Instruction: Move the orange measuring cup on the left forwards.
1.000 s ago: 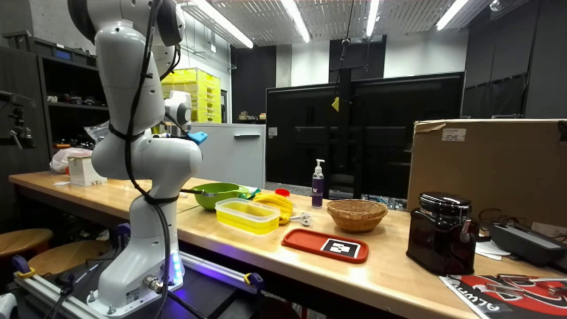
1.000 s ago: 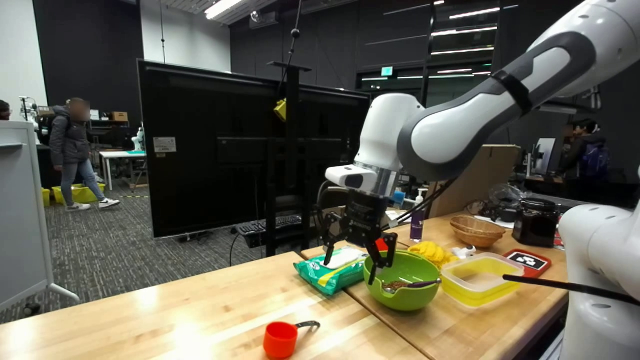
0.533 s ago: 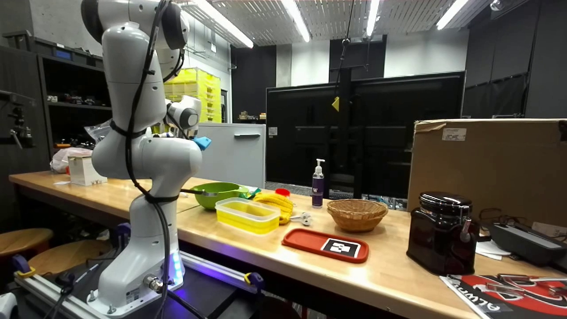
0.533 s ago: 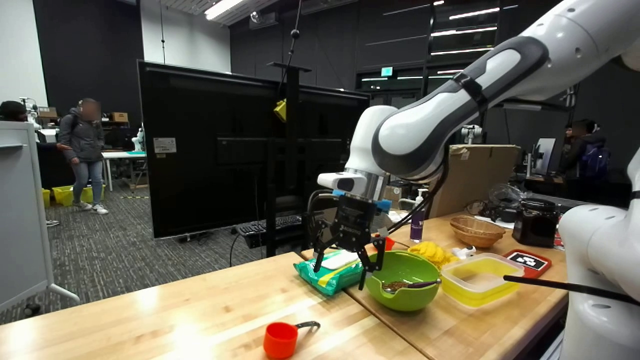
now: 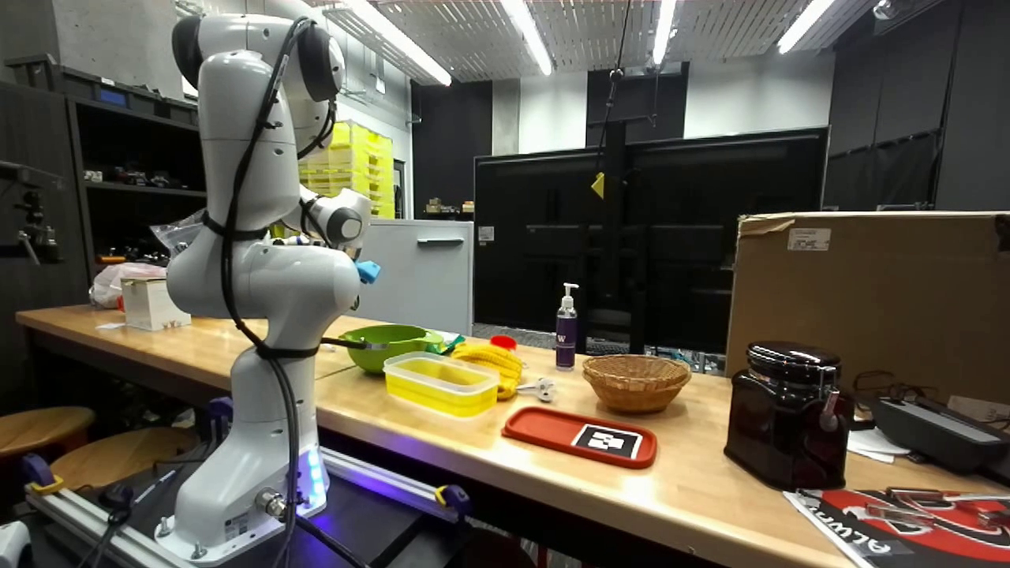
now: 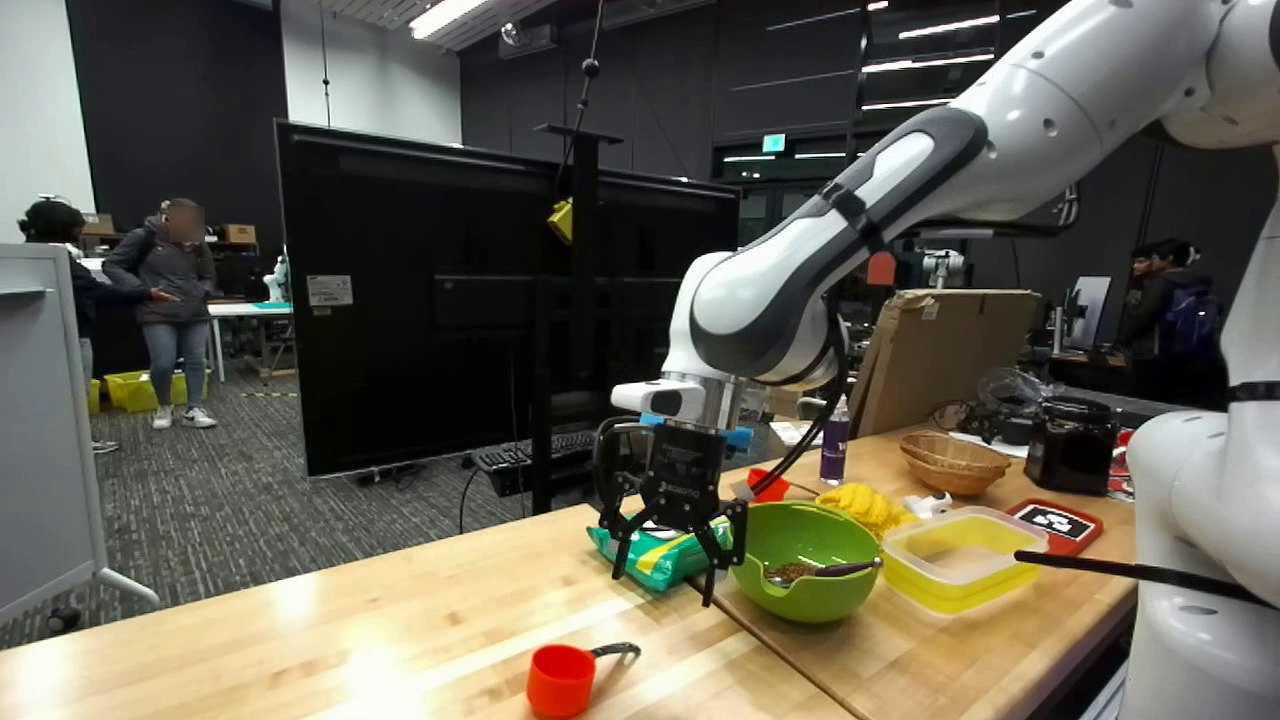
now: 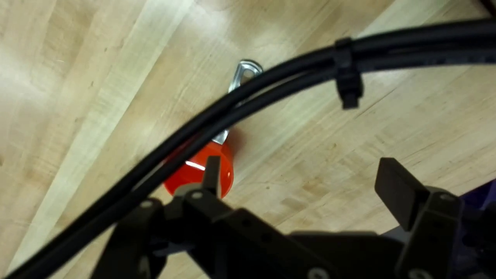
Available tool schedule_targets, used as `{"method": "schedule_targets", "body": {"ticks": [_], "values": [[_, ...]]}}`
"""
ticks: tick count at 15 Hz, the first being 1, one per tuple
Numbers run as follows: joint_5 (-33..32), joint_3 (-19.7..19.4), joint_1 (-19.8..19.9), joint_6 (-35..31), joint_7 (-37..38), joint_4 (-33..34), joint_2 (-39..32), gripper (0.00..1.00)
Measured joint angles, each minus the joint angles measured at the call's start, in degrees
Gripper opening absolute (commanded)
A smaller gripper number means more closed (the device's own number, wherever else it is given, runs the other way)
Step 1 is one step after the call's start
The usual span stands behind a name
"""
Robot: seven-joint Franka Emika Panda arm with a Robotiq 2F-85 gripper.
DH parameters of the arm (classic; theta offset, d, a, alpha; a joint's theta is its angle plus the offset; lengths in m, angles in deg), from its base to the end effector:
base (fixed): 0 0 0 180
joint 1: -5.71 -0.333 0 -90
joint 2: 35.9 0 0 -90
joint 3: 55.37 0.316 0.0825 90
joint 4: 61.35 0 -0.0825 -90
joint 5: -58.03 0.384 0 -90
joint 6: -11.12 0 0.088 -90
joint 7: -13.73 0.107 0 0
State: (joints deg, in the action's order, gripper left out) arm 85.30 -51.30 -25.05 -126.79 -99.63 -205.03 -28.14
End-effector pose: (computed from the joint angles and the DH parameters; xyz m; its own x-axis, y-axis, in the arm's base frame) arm 0.3741 0.2636 0.3352 -0.6021 0.7429 0.2925 0.7924 0.6009 0.1049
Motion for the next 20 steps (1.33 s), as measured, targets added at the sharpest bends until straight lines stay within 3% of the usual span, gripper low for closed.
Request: {"method": "schedule_targets", "body": {"ticks": [8,20], "values": [[0.0,7.0,6.7,2.5,-2.3,5.4,-7.1,1.00],[0.0,11.6,11.9,2.5,-7.6,9.7,-13.1,1.00]]}}
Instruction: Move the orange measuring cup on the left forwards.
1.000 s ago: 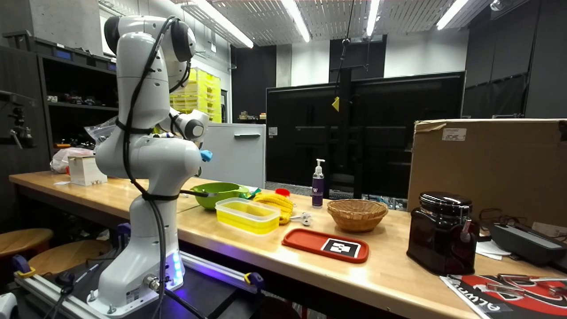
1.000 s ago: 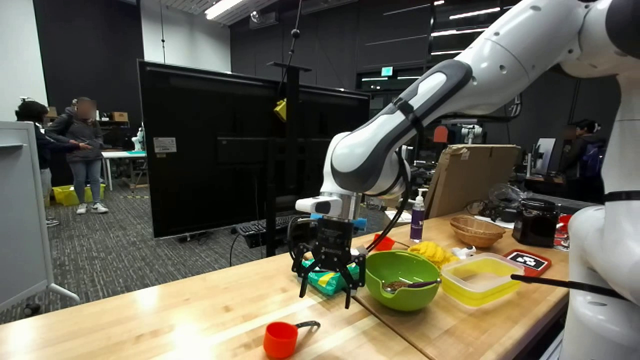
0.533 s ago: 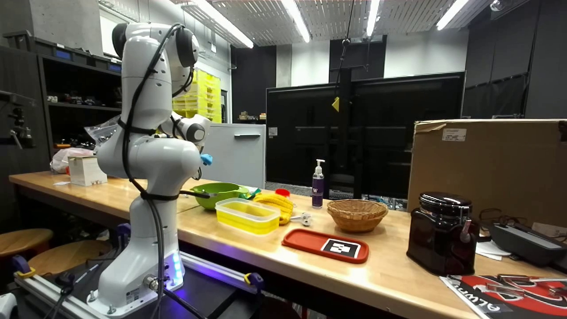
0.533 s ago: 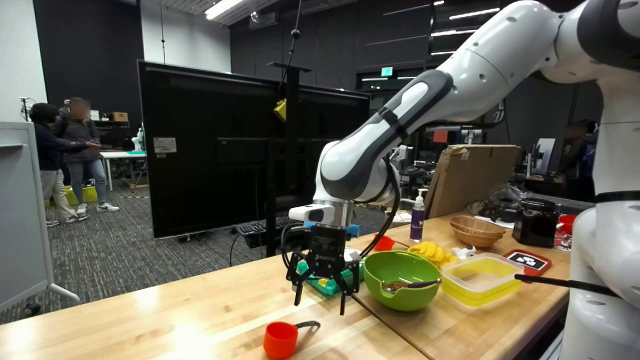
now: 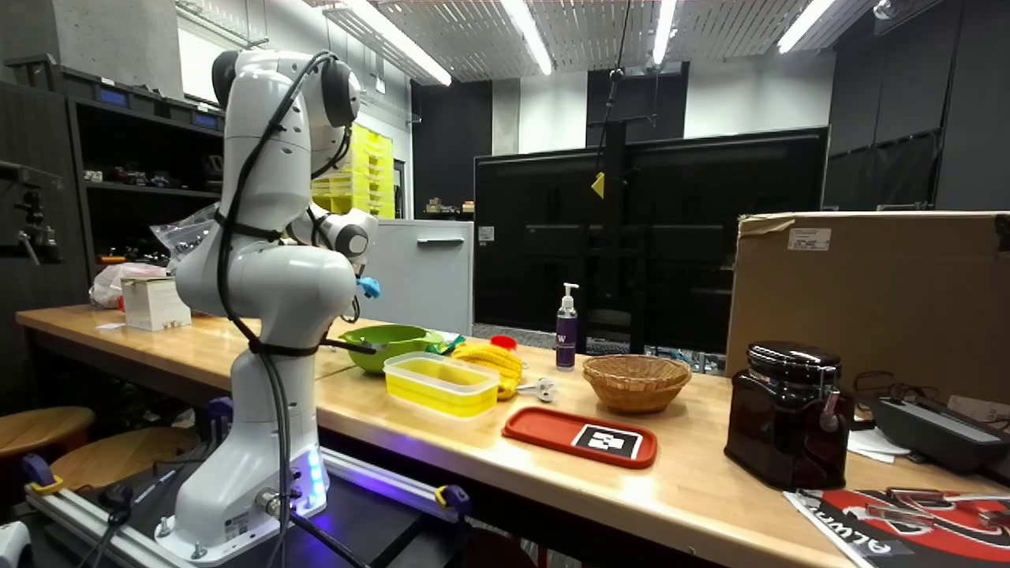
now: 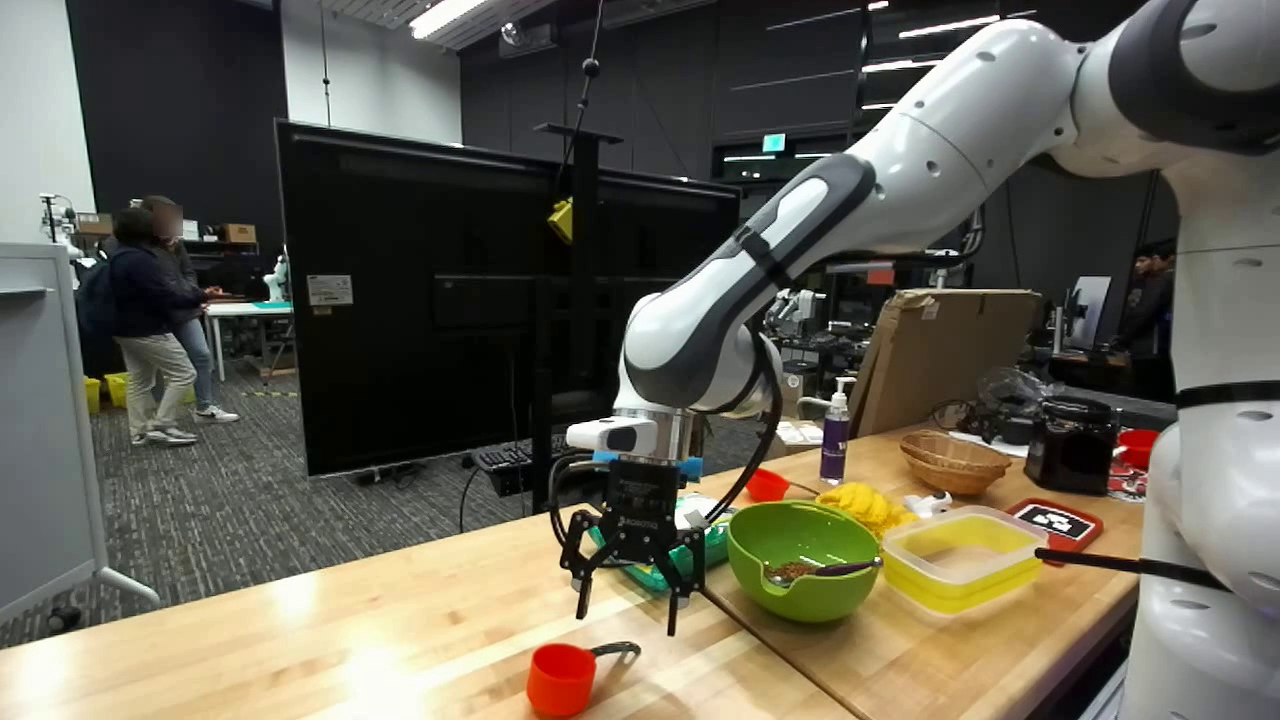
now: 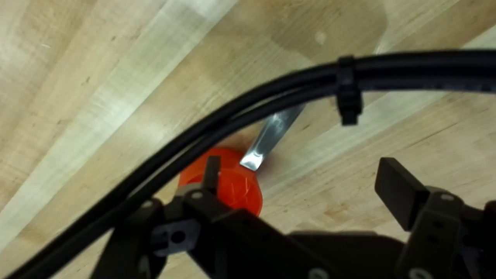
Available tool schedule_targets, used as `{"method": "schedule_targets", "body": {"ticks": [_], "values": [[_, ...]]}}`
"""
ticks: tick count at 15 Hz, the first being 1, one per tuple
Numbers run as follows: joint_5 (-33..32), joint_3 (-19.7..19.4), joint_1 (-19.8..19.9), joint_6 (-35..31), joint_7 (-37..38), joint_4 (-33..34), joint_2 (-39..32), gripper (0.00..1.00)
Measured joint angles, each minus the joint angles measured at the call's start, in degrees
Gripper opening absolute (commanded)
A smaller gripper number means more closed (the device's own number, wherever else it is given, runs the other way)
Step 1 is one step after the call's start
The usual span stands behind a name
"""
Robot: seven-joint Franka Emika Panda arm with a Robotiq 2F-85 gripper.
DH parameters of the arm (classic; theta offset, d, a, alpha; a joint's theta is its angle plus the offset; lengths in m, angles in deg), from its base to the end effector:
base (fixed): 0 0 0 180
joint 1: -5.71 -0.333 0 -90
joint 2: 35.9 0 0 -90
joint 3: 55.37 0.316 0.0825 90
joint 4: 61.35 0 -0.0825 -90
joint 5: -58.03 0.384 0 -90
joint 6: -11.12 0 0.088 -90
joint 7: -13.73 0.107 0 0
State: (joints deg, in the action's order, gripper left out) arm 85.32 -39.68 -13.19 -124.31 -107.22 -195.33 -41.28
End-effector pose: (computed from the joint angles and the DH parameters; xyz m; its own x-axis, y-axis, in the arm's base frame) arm 0.4132 0.2924 0.2923 -0.6747 0.6547 0.3407 0.7102 0.7016 0.0584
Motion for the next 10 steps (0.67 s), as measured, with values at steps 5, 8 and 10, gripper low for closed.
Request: {"method": "schedule_targets", "body": {"ticks": [5,8,10], "values": [[0.1,0.9,1.6,0.0,-1.0,1.5,-2.2,1.00],[0.2,1.2,2.3,0.0,-0.7,2.1,-3.3,1.00],[0.2,1.2,2.5,-0.1,0.2,2.4,-4.0,1.00]]}}
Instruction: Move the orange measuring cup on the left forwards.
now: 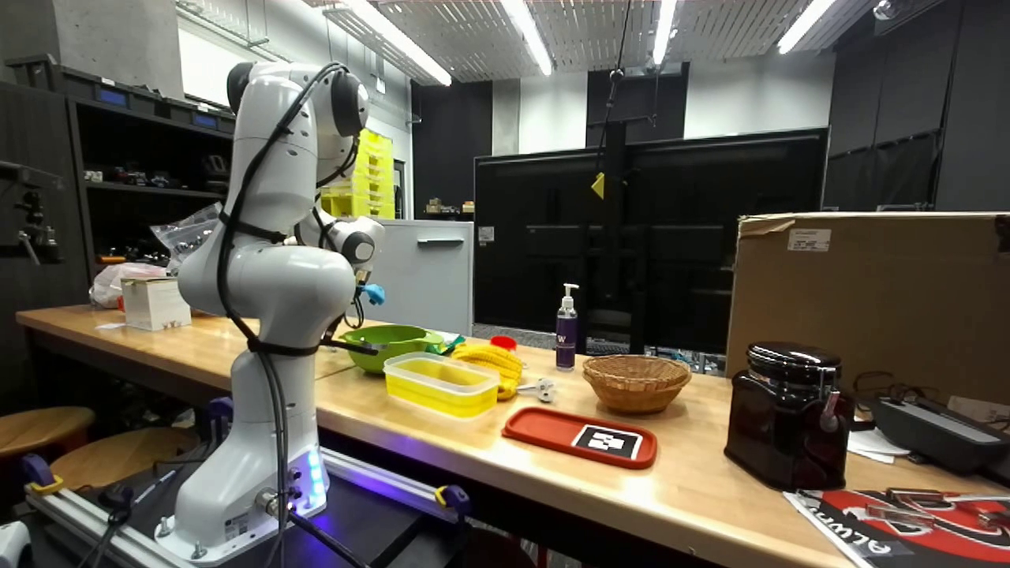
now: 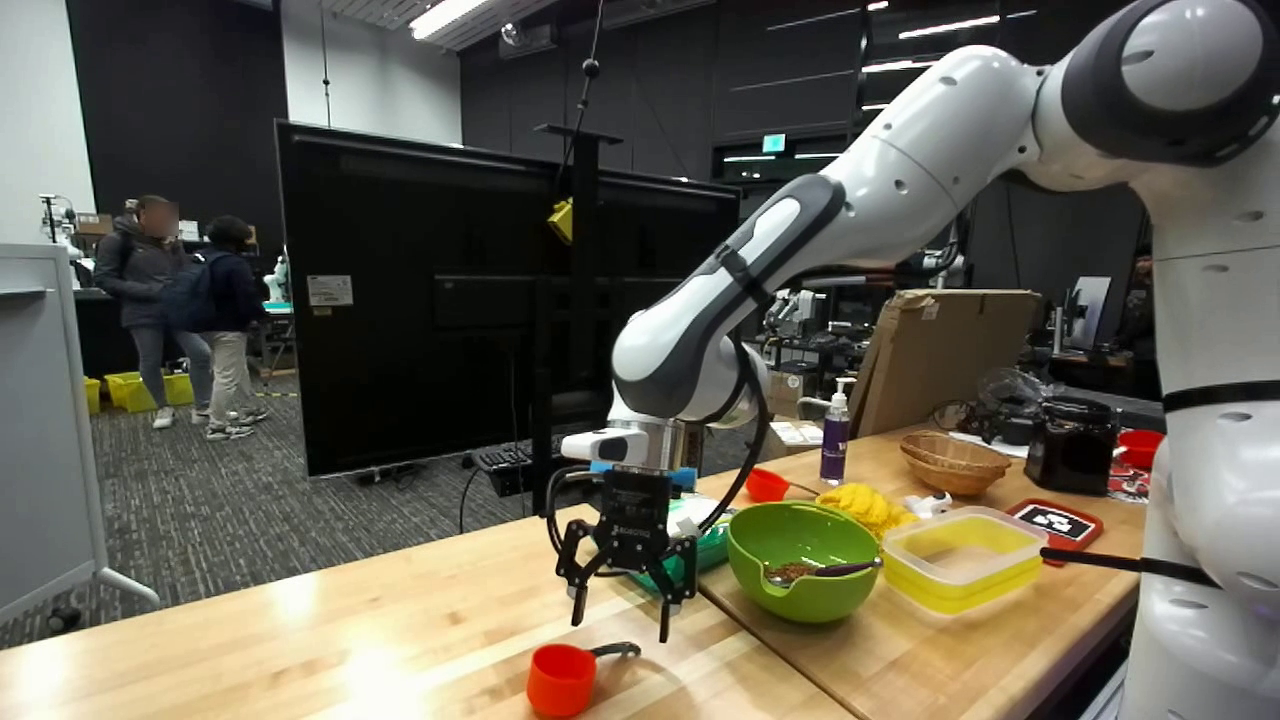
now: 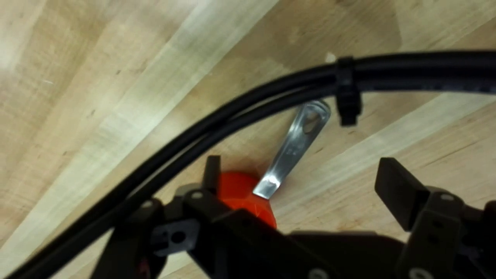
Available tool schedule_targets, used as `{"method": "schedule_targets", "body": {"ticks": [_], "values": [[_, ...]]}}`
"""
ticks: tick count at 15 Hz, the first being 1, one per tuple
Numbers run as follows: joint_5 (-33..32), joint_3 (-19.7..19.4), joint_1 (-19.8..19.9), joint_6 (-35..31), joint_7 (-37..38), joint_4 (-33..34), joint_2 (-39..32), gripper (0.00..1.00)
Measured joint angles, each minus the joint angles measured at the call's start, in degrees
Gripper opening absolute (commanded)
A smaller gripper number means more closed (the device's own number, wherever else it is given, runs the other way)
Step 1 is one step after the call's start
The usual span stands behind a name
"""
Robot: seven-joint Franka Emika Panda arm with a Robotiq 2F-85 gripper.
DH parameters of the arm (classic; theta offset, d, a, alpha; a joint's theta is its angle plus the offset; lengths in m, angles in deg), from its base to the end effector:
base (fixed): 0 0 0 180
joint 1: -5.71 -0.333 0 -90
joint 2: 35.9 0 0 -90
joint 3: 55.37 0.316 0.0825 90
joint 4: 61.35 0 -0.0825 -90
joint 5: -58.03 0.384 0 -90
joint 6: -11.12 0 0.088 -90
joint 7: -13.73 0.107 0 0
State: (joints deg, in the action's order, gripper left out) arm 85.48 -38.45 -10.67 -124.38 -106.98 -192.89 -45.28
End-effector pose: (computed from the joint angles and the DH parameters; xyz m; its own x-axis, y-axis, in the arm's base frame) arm 0.4294 0.2898 0.2752 -0.6427 0.6728 0.3665 0.7330 0.6791 0.0386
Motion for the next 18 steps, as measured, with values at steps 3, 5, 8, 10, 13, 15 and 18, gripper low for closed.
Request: {"method": "schedule_targets", "body": {"ticks": [3,5,8,10,13,15,18], "values": [[0.0,0.2,0.0,-0.5,2.4,0.4,-1.1,1.00],[0.0,0.4,0.0,-1.4,4.4,0.5,-1.8,1.00],[0.0,0.7,0.0,-2.9,7.4,0.5,-2.8,1.00],[0.0,0.9,0.0,-4.2,9.3,0.5,-3.6,1.00],[-0.1,1.4,0.0,-6.0,11.8,0.5,-4.5,0.74],[-0.1,1.8,0.1,-7.2,13.2,0.5,-4.8,0.62],[-0.1,2.6,0.7,-8.6,14.7,0.7,-4.6,0.40]]}}
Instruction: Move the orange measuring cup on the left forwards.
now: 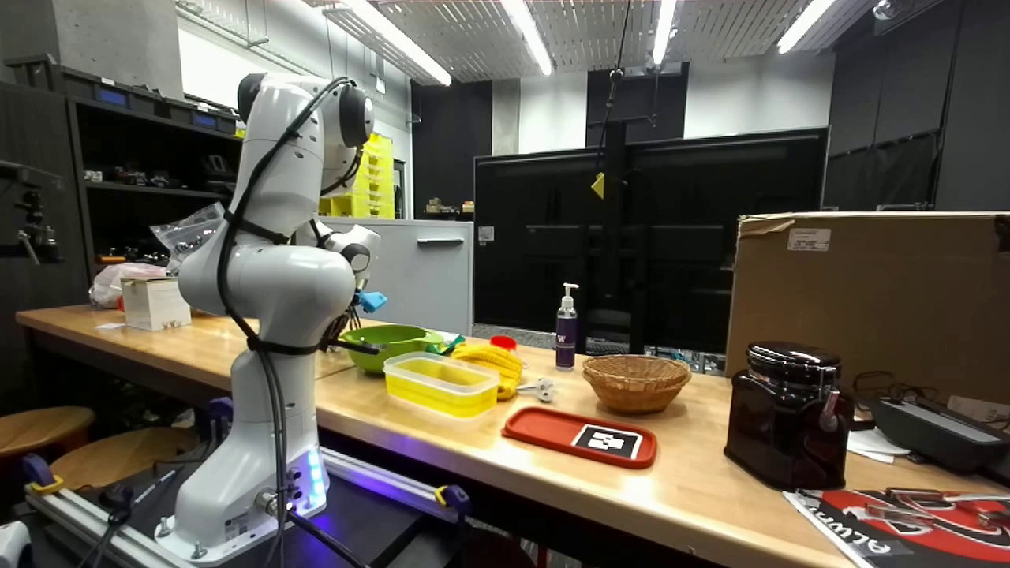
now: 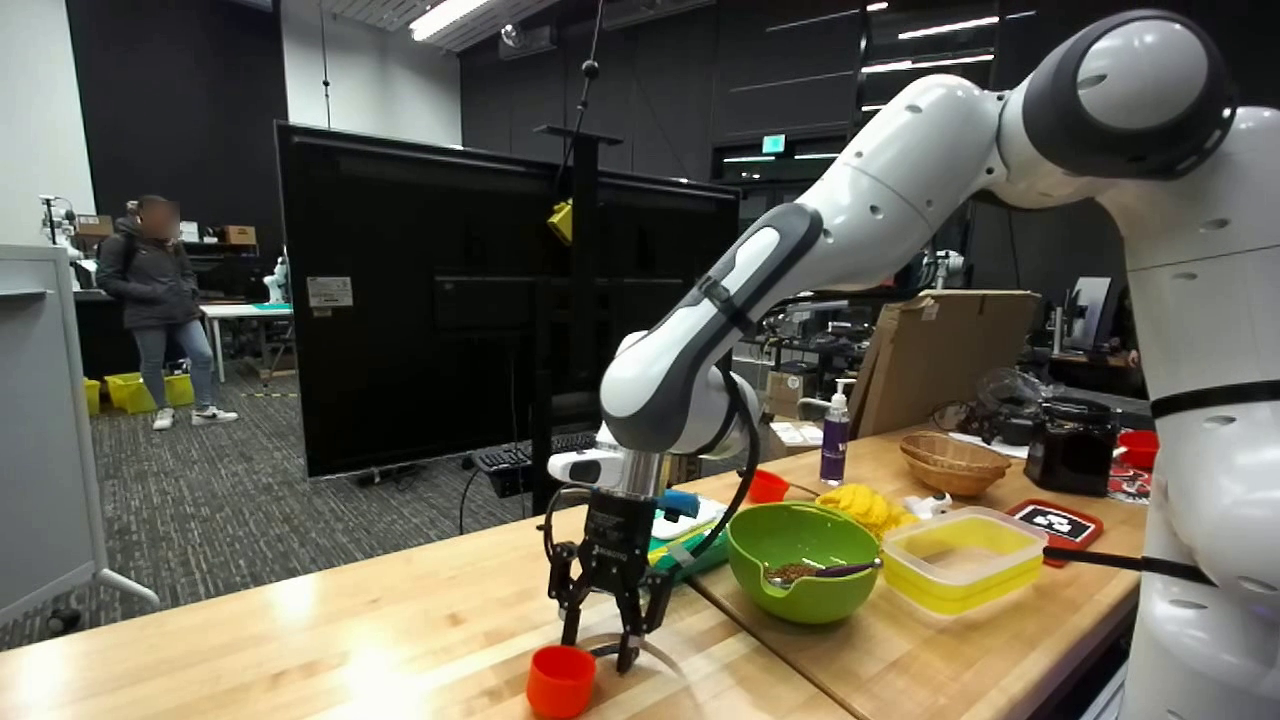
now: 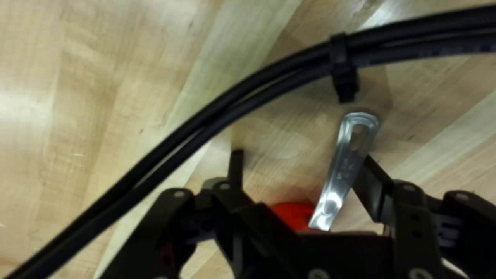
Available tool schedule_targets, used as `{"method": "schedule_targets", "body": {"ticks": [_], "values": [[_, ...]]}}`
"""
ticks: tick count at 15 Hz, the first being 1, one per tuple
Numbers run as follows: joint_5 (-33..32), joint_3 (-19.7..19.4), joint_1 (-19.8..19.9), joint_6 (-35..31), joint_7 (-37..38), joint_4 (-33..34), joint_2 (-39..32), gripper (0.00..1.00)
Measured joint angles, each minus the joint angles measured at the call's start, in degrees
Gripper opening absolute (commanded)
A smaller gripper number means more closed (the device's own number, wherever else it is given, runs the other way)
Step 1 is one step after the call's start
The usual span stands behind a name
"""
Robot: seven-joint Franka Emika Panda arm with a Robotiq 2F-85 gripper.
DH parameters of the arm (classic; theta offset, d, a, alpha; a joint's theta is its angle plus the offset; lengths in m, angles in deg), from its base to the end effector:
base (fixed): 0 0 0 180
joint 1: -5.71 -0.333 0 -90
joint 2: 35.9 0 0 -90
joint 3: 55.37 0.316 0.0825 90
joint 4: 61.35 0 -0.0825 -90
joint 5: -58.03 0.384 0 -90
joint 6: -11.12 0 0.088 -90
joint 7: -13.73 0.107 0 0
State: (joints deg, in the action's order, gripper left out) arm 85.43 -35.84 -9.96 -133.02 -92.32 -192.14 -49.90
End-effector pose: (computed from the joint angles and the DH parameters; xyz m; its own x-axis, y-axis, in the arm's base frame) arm 0.4365 0.3049 0.2521 -0.4458 0.8236 0.3505 0.8822 0.4706 0.0163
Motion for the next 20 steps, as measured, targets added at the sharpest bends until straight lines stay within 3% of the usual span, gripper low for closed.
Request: {"method": "schedule_targets", "body": {"ticks": [5,6,8,14,20], "values": [[0.0,1.1,0.7,-0.8,1.2,0.4,0.1,0.03],[-0.1,1.3,0.8,-0.7,1.3,0.3,0.2,0.00],[-0.4,1.8,0.8,-0.8,2.1,0.4,0.2,0.04],[-4.1,3.9,-0.2,-0.5,7.9,0.3,0.3,0.04],[-18.1,4.1,-3.5,3.4,26.6,0.3,3.8,0.04]]}}
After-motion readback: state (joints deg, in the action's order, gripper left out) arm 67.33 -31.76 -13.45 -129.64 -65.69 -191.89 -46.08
